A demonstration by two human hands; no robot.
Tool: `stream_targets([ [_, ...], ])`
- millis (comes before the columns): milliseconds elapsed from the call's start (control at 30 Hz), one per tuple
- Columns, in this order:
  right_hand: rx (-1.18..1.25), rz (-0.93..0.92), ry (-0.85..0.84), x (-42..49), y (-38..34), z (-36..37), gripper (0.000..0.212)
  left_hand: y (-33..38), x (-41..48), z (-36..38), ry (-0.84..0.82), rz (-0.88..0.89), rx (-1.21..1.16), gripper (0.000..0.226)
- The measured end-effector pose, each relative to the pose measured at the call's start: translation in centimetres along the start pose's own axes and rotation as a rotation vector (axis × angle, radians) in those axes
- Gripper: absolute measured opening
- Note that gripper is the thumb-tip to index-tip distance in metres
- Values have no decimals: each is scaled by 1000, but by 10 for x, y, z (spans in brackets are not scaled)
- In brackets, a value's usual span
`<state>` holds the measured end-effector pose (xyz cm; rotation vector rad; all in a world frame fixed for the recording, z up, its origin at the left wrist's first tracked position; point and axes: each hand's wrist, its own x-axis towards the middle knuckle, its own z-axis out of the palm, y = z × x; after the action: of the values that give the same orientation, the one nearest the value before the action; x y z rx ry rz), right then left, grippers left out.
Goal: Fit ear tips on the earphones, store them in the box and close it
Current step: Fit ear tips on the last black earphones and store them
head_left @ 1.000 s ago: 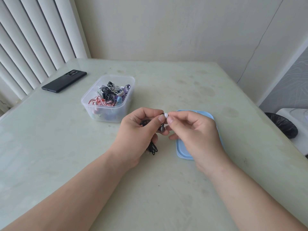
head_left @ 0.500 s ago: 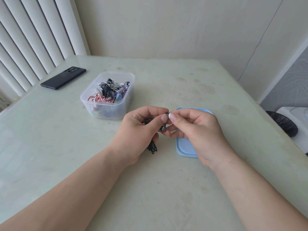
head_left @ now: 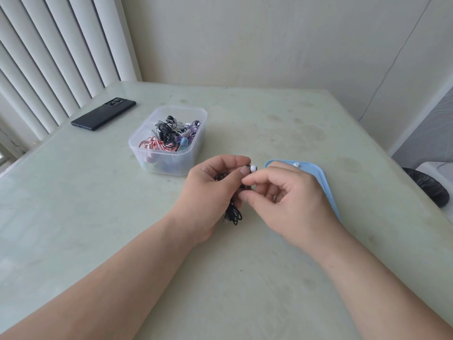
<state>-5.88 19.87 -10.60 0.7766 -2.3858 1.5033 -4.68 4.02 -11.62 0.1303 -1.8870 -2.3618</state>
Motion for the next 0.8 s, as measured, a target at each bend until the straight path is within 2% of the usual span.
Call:
stream_targets([
  [133,-49,13,72,3,3,-2,15,1,0,0,-16,14,16,7],
  [300,-19,20,3,2,-2,-3,17,2,0,0,-11,9,-15,23],
  [533,165,305,21,5,-9,-13,21,3,-1,1,-13,-17,-8,13],
  [667,290,360,6,6,-9,-17,24,4,-1,-1,-75,-14,12,21],
  [800,311,362,-12,7,-9,-17,25,6,1,-3,-137,-54,-45,27],
])
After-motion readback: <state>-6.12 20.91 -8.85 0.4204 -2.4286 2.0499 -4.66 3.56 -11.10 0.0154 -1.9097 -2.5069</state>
